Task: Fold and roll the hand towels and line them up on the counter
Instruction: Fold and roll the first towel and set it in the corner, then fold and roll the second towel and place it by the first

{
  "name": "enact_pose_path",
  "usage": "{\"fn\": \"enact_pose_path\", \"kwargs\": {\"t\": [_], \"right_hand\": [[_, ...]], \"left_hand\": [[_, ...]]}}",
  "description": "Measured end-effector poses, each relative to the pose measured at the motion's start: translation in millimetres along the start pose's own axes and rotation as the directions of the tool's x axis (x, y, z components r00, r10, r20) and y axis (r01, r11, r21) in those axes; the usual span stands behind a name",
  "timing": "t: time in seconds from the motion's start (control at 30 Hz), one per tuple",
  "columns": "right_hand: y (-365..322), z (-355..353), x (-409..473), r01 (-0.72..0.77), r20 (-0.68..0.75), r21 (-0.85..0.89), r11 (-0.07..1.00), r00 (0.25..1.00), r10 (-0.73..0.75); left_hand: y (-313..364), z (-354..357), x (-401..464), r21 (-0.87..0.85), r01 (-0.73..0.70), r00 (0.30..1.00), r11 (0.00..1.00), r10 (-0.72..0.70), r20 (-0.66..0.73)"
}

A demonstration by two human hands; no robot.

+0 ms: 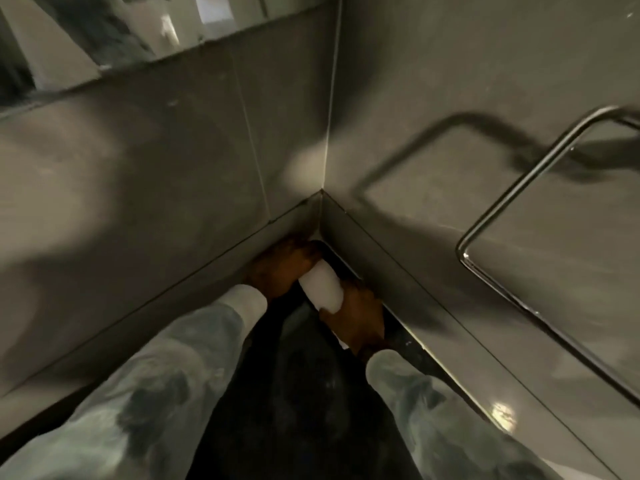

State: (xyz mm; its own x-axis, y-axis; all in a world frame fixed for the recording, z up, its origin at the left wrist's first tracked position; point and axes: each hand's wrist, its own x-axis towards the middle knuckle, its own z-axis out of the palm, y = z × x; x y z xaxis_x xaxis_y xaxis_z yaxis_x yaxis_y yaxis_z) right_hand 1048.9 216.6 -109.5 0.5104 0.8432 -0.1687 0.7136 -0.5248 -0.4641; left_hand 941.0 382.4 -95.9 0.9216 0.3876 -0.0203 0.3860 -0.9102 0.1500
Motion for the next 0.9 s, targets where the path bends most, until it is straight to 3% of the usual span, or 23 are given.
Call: {"fn": "enact_pose_path", "kwargs": {"t": [0.17,0.23,0.37,0.43,0.57,0.8,0.9], "right_hand": [[-4.1,-5.8,-10.3,-0.038,0.057,-0.081,0.996,0.997,0.043],[-1.3,-12.8,-20.8,-0.019,0.066,-0.103,0.995,0.998,0.026],[11.6,-43.2,-69.1,0.087,-0.051,-0.145,0.986,0.994,-0.095],[16.6,-61.3,-101.6,0.132,-0.108,-0.213,0.968,0.981,-0.158],[22.1,-90.1,-168.8,0.230,-0.093,-0.330,0.915,0.957,-0.274],[-8.1,-103.7,-256.0,0.376,-0.028,-0.390,0.841,0.908,-0.419],[-34.6,-88.8,-293.9,0.440,0.023,-0.369,0.819,0.885,-0.465]], "left_hand": [[24.1,-19.6,-1.7,-0.056,0.151,0.988,0.987,-0.150,0.027],[30.1,-22.4,-17.0,-0.062,0.179,0.983,0.982,-0.181,-0.024],[58.4,-10.8,-78.5,-0.012,0.229,0.971,0.973,-0.230,-0.062],[86.6,-21.6,-115.8,0.035,0.331,0.940,0.943,-0.326,-0.100],[147.0,-46.4,-186.4,0.062,0.540,0.837,0.839,-0.529,-0.139],[213.4,-76.7,-292.0,-0.020,0.693,0.696,0.720,-0.676,-0.243],[228.6,-86.8,-351.1,0.019,0.734,0.667,0.679,-0.715,-0.211]]}}
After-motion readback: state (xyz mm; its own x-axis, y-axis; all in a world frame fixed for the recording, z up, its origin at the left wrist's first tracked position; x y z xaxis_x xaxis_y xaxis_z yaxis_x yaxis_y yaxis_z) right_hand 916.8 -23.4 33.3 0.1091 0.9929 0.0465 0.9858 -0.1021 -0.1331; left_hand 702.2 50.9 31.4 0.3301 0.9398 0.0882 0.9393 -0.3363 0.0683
